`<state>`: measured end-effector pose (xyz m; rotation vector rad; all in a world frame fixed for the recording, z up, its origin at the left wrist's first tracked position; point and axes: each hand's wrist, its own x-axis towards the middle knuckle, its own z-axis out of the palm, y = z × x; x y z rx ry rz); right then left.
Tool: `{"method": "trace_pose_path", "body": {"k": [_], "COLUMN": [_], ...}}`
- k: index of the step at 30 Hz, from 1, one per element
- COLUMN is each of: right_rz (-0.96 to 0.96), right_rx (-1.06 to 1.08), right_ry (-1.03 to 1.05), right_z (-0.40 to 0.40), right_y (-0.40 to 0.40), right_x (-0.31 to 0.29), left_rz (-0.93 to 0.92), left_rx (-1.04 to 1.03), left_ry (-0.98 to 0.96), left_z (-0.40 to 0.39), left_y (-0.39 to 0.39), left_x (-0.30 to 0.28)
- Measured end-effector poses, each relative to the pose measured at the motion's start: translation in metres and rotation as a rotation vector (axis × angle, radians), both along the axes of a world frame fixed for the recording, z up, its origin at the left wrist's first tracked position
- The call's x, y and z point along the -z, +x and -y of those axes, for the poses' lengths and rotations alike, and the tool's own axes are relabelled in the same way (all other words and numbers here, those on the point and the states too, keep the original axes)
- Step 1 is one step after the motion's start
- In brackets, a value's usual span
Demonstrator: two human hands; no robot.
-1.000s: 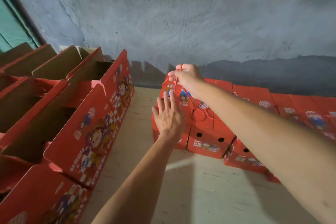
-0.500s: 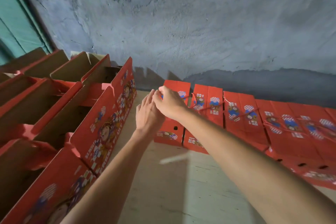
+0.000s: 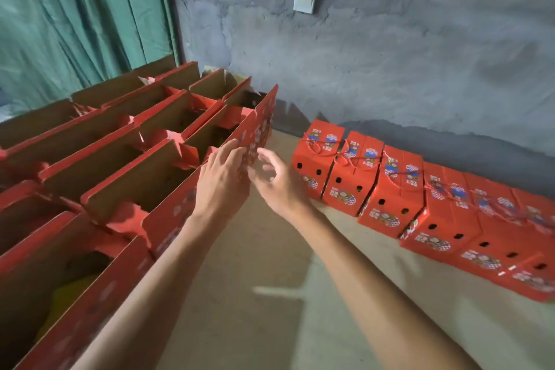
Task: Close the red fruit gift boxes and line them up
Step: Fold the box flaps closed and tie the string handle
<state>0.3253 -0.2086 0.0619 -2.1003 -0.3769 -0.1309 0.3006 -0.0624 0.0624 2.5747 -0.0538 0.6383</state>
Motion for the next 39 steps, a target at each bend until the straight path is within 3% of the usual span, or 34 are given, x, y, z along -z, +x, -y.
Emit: {"method": "trace_pose_path", "body": {"k": [13, 18, 22, 39], "right_rz": [-0.075, -0.109, -0.154, -0.097], "right_rx": [-0.304, -0.342, -0.320, -0.205], "right_ry": [0.024, 0.019, -0.037, -0.217], "right_z": [-0.143, -0.179, -0.187, -0.147], "right_y": [-0.148, -0.170, -0.170, -0.179], "right_x": [0.038, 0.061, 0.072, 0.069], "left_rz": [-0.163, -0.507, -0.629, -0.600], "left_rx": [-0.353, -0.497, -0.468, -0.291], "left_ry": [-0.013, -0.067, -0.078, -0.034], "left_z": [-0.136, -0.174, -0.180, -0.159], "left_y": [-0.203, -0.239, -0.246, -0.289], "left_x": [0.029, 0.050, 0.062, 0.061]}}
